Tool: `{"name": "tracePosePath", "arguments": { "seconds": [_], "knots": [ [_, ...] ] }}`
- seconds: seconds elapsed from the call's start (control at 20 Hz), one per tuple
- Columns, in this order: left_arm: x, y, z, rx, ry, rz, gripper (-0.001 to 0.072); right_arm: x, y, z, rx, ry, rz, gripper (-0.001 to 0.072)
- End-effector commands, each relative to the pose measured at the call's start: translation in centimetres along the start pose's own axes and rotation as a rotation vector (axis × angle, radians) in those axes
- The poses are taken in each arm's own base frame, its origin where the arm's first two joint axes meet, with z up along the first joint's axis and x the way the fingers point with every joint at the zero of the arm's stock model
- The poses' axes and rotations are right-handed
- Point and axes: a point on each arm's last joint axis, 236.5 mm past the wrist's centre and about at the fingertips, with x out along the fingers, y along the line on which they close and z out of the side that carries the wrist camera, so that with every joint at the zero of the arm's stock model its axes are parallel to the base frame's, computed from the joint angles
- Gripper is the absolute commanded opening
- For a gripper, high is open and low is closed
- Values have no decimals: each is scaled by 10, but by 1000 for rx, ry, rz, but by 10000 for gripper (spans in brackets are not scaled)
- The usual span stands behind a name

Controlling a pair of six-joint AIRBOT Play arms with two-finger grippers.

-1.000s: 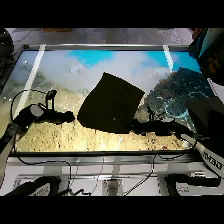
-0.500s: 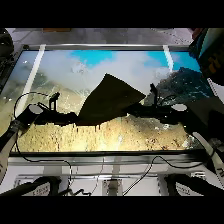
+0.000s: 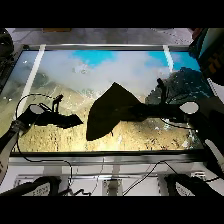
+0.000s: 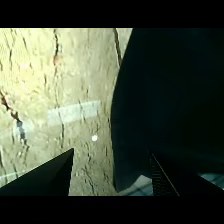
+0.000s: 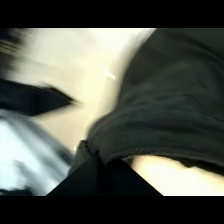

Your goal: Fold the clothes and pants, and hang the long-sleeved shirts on hangers.

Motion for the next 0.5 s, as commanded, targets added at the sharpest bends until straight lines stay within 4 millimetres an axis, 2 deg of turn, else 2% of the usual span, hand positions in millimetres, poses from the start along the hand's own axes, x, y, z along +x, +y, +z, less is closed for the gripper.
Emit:
{"name": "tracePosePath", "arguments": {
  "seconds": [0.0,0.1,0.15,0.3,0.45],
  "knots": [
    [9,-15,-28,25,106,-34,538,-25,-90,-46,6,197,-399,35],
    [21,-22,-49,43,162,-39,538,-33,-98,-63,-4,280,-439,35],
    [27,-25,-62,53,195,-40,539,-33,-98,-65,-1,286,-437,35],
    [40,-29,-86,61,251,-41,538,-31,-97,-60,-2,263,-432,36],
    [52,-32,-96,66,250,-36,538,-29,-95,-55,-1,240,-424,36]
  ]
}}
